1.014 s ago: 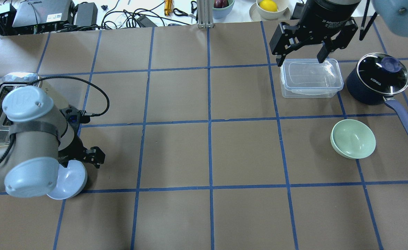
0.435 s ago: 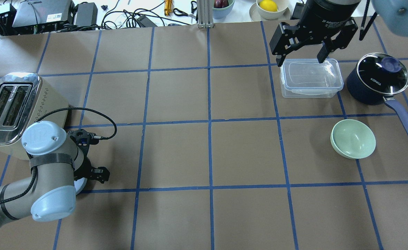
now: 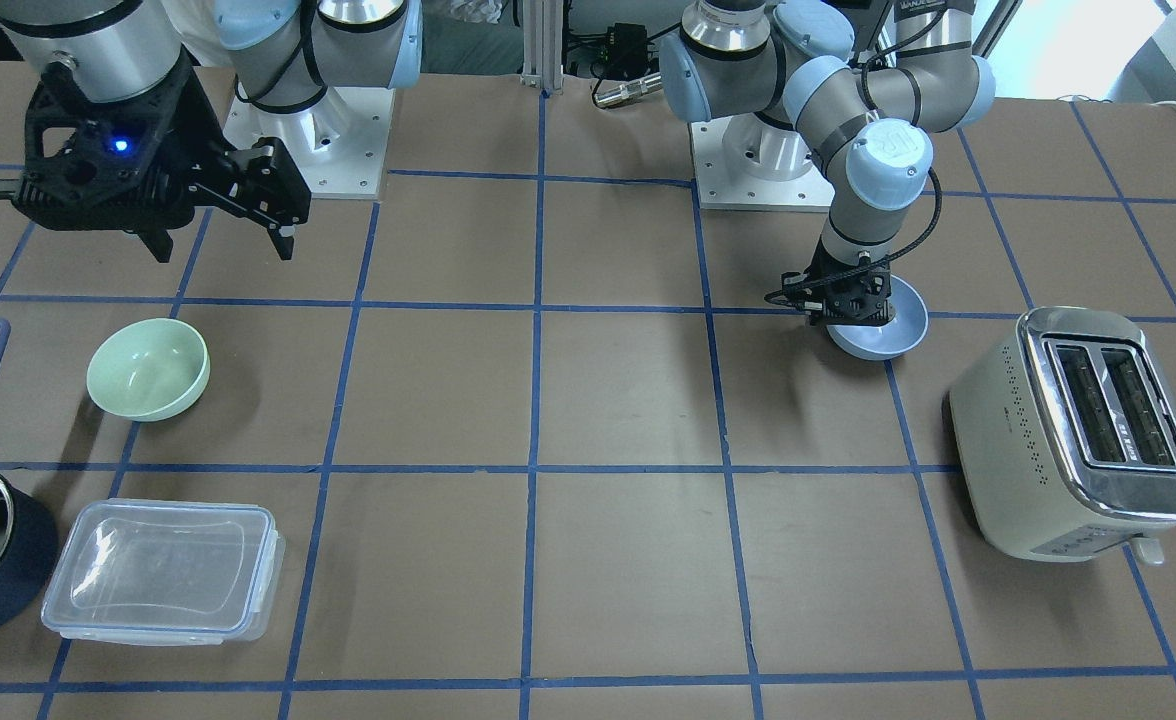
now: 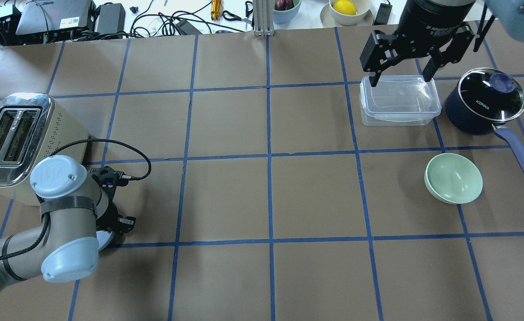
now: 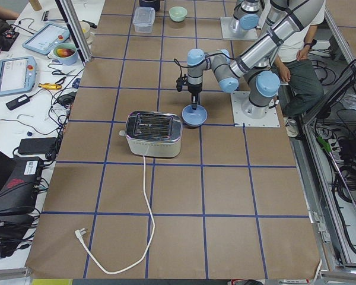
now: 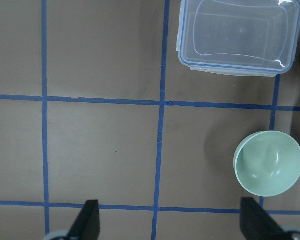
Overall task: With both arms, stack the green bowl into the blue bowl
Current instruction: 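Carry the blue bowl to center with left gripper while right grasps green bowl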
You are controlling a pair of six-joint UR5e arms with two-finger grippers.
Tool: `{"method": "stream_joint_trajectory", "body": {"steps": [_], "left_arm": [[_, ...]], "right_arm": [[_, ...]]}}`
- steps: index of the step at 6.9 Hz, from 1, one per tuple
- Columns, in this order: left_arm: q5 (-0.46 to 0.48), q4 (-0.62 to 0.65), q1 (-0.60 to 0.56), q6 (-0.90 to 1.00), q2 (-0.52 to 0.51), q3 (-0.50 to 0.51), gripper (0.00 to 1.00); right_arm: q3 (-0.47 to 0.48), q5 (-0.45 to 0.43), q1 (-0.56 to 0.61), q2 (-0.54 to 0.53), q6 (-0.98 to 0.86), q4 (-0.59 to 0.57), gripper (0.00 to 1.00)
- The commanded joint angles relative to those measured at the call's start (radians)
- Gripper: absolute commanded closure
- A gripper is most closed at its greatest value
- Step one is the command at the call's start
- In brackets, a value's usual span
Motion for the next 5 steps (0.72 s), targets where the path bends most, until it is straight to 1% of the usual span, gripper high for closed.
{"method": "stream_joint_trajectory", "body": {"steps": [1, 2, 3, 4, 5], "left_arm": [[0.000, -0.010, -0.021, -0.012, 0.003, 0.071, 1.00], [-0.042, -0.062, -0.047, -0.035, 0.006, 0.118, 1.00], [-0.103, -0.068, -0.152, -0.156, -0.013, 0.171, 1.00], [-0.125, -0.055, -0.269, -0.227, -0.068, 0.252, 1.00], [-0.174, -0.070, -0.344, -0.375, -0.149, 0.381, 1.00]], "right_arm": [[-0.001, -0.002, -0.034, 0.003, -0.019, 0.009, 0.00], [0.001, -0.008, -0.049, 0.006, -0.101, 0.000, 0.00], [0.004, -0.015, -0.107, 0.011, -0.194, 0.009, 0.00], [0.059, -0.032, -0.195, 0.029, -0.242, -0.001, 0.00], [0.152, -0.056, -0.284, 0.026, -0.355, -0.059, 0.00]]}}
